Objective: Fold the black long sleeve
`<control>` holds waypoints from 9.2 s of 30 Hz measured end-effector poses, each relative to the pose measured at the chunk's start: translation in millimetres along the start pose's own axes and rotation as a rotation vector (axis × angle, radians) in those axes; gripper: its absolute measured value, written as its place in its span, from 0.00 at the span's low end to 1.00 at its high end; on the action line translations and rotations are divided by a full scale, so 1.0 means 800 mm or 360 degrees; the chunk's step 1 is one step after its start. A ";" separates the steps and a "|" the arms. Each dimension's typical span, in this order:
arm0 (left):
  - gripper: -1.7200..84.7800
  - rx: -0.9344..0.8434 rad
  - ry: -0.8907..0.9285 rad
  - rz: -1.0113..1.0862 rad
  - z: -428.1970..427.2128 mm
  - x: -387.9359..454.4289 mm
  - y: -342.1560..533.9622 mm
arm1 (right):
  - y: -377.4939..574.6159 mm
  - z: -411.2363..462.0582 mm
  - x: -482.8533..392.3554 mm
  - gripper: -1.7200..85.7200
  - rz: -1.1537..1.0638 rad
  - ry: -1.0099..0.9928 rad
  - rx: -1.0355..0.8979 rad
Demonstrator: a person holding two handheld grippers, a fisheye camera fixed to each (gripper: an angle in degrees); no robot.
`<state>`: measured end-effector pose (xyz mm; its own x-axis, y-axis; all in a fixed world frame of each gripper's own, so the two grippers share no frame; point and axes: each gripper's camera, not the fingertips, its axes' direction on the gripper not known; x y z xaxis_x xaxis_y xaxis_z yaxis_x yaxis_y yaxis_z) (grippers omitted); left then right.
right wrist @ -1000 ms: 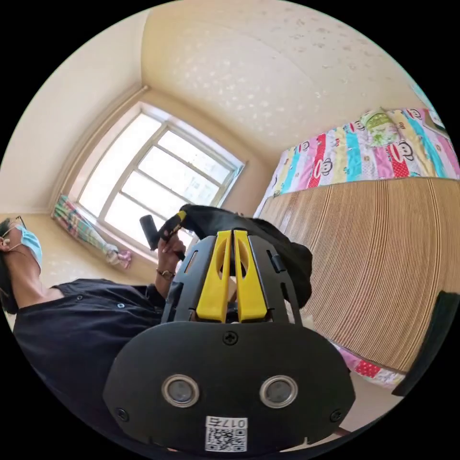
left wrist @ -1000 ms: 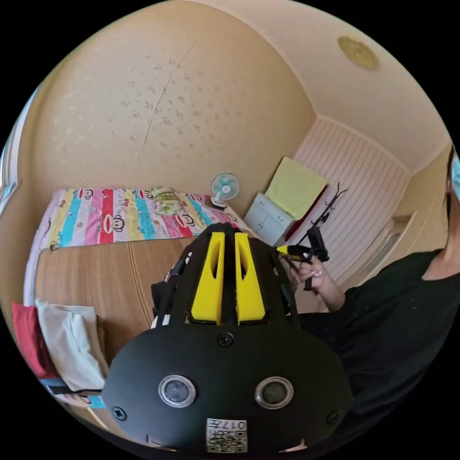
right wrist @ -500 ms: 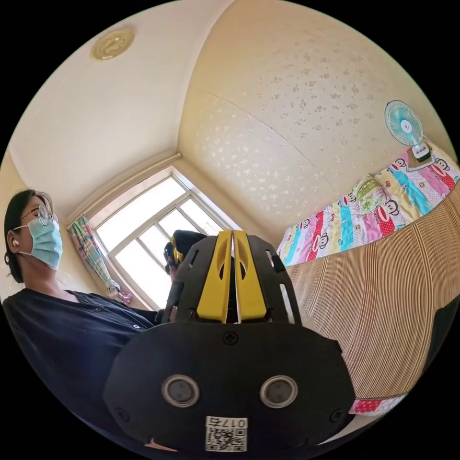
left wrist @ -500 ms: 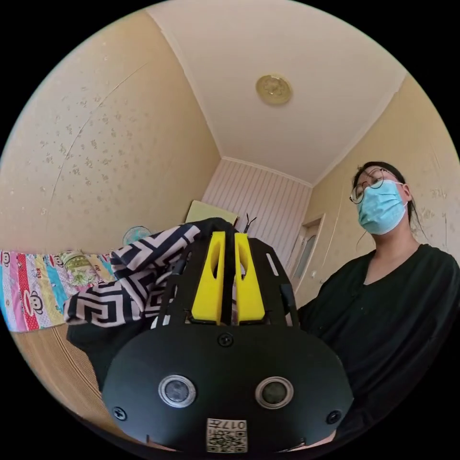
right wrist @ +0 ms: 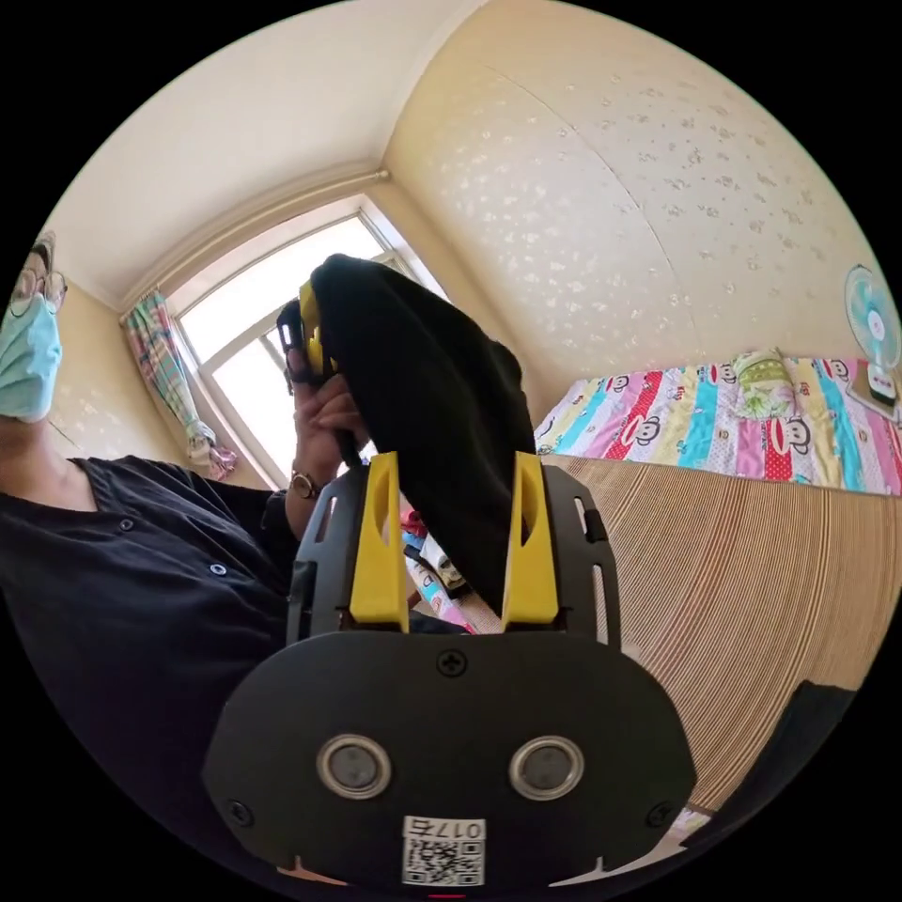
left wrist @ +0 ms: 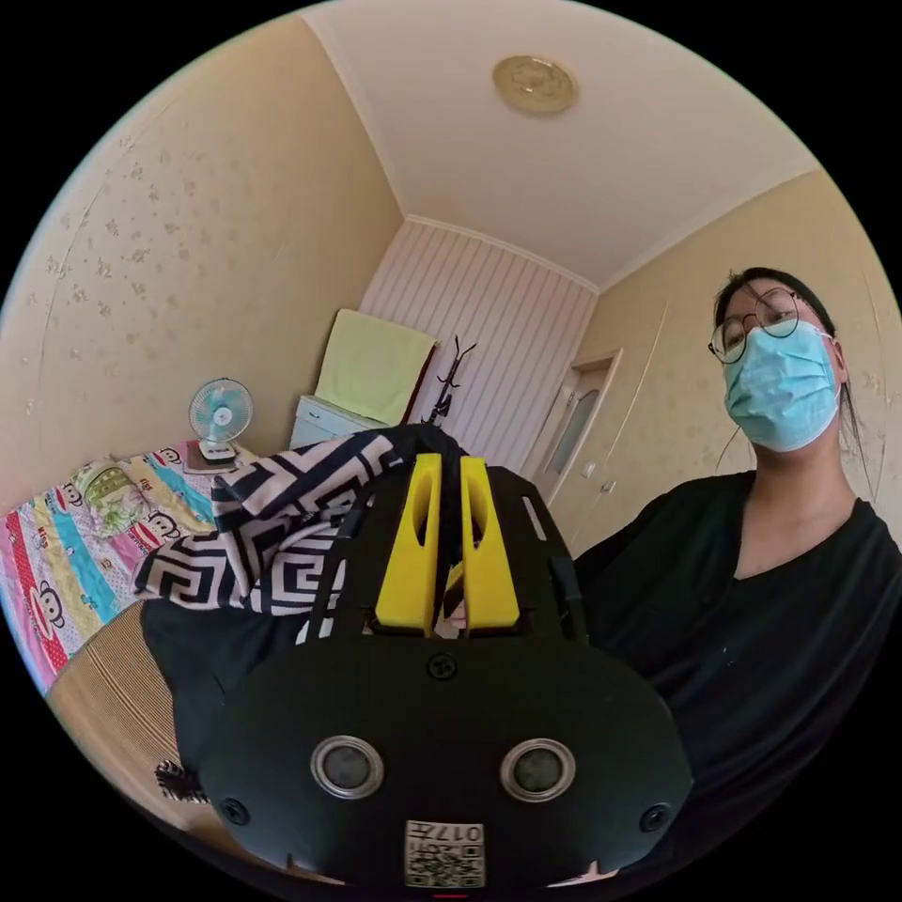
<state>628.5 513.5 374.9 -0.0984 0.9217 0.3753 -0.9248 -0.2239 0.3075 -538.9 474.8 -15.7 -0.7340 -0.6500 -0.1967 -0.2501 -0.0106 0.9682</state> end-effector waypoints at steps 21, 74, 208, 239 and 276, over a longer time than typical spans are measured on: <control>0.15 0.0079 -0.0232 -0.0320 -0.033 -0.045 0.117 | -0.008 -0.141 0.134 0.09 -0.0026 -0.1383 0.0780; 0.01 -0.0051 -0.0913 -0.0043 0.072 0.005 0.070 | -0.042 0.114 -0.161 0.17 -0.0150 0.0750 -0.0209; 0.01 0.0072 -0.0380 -0.0770 -0.227 -0.045 -0.080 | -0.078 -0.154 -0.072 0.03 0.0259 0.0643 0.0015; 0.01 0.0286 -0.0631 -0.0308 -0.414 0.008 -0.133 | -0.120 -0.312 -0.095 0.03 -0.0111 0.0490 0.0408; 0.10 -0.0387 -0.1342 -0.1888 -0.469 -0.400 0.520 | 0.180 -0.034 0.569 0.07 0.0777 0.1158 -0.1357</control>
<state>137.0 244.0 54.7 0.9026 0.0525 0.4272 -0.3561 0.6488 0.6725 -892.0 156.2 38.4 -0.0424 -0.9956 0.0839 0.6475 0.0366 0.7612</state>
